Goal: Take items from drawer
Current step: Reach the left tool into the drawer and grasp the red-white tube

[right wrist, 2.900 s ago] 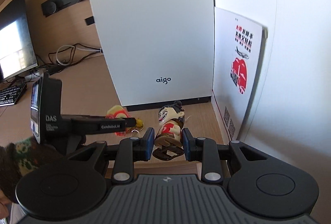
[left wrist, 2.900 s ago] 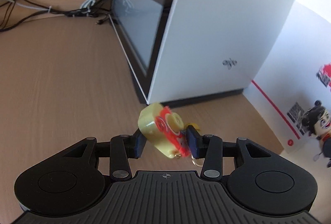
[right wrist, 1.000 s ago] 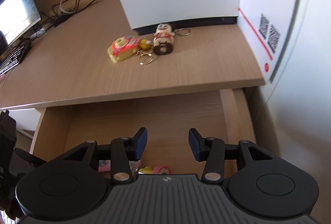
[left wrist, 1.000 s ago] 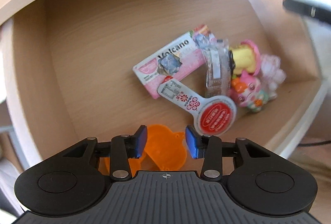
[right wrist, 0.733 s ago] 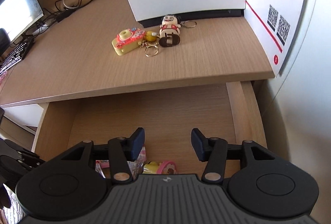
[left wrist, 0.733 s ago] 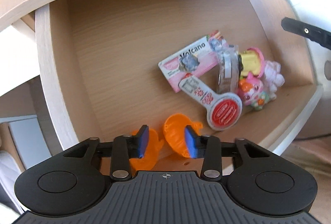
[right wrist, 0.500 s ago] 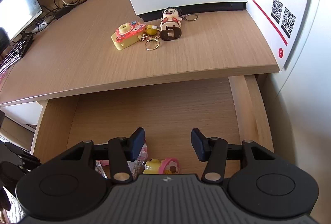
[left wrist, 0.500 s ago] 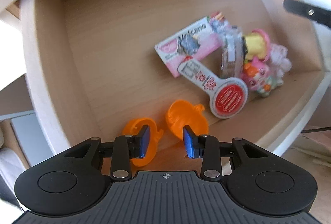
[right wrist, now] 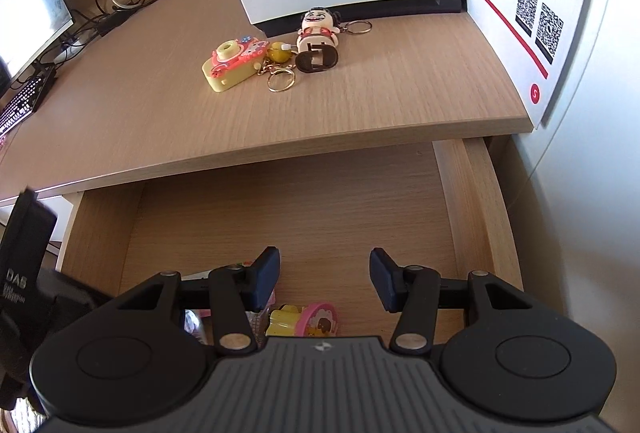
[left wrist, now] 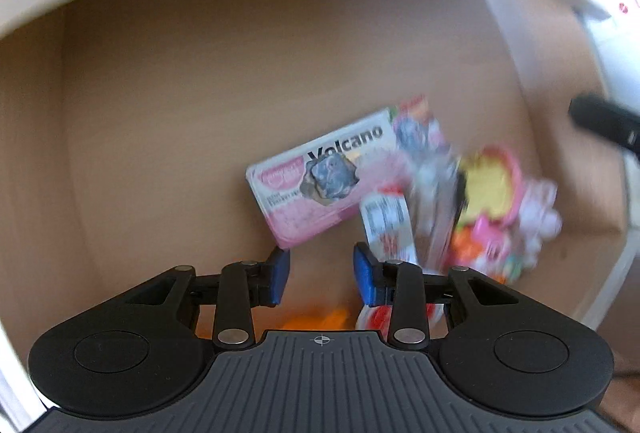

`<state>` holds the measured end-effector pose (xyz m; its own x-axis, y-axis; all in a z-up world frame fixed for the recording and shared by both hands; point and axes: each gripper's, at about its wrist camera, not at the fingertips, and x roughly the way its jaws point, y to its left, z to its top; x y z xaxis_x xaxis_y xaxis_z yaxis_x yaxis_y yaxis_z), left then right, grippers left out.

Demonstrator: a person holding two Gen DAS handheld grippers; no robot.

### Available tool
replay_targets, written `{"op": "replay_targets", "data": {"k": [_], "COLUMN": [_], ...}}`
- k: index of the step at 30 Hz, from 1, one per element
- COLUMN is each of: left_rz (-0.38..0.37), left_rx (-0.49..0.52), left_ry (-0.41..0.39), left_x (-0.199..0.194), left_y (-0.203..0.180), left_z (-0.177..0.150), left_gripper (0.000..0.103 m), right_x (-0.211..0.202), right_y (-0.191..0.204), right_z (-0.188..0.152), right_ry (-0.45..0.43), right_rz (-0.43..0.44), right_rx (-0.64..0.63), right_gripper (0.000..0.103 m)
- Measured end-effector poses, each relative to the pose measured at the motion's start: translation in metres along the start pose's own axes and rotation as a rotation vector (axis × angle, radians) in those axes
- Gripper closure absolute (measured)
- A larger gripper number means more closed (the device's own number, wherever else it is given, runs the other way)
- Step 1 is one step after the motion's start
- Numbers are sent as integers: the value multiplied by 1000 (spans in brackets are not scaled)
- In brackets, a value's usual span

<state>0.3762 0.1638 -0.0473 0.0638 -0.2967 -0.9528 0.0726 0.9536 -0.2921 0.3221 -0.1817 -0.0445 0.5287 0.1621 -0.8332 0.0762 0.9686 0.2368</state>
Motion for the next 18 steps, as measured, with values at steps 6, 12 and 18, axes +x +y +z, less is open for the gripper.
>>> {"op": "replay_targets", "data": {"k": [6,12,18], "left_rz": [-53,-75,66], "left_rx": [34,410,547], "left_ry": [-135,-175,-328], "left_x": [-12,-44,-54], "left_y": [-10,-42,-45], "left_z": [21,0,-25], "left_gripper": [66,65,65], "right_x": [3,3,7], "right_y": [-3,-4,-6], "right_z": [0,0,-1], "right_ry": [6,-2,8], "right_rz": [-3,-13,-25], "right_rx": [10,-3,1], "right_gripper": [53,53,53]}}
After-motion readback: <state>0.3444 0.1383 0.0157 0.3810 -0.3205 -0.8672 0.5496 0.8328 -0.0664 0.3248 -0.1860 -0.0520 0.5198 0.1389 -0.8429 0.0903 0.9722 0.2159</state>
